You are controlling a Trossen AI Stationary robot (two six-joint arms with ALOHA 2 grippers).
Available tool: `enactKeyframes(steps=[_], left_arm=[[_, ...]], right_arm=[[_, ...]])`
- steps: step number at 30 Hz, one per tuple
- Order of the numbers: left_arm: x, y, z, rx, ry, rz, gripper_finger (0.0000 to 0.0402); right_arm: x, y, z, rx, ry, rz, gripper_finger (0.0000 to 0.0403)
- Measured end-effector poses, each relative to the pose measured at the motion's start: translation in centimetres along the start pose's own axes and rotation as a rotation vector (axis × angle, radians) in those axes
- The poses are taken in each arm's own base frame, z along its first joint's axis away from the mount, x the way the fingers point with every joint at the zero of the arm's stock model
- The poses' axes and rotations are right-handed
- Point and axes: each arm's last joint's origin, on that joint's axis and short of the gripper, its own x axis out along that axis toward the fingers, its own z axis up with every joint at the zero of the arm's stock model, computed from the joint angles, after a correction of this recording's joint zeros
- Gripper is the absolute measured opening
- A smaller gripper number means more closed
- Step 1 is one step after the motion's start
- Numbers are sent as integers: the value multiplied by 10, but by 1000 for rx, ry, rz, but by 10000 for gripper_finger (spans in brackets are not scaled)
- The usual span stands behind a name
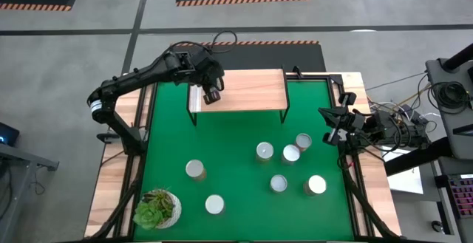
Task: Pick and place cans onto a shelf
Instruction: Put the left canned cherries on the shelf
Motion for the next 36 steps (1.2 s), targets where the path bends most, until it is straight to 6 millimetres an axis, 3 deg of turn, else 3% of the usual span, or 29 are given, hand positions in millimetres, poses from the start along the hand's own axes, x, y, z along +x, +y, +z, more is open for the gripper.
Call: enactKeyframes(steps=[4,13,25,36], left_arm=[[3,-4,1,2,-31,-120,1],[21,3,-5,-29,59,110,1],[20,7,-9,-75,109,235,1],[20,7,-9,-85,109,244,1]], right_arm=[[0,0,0,-8,0,0,9],[0,0,0,-9,0,0,9],[0,0,1,-10,-2,-1,9],[0,-2,4,5,-11,-5,9]])
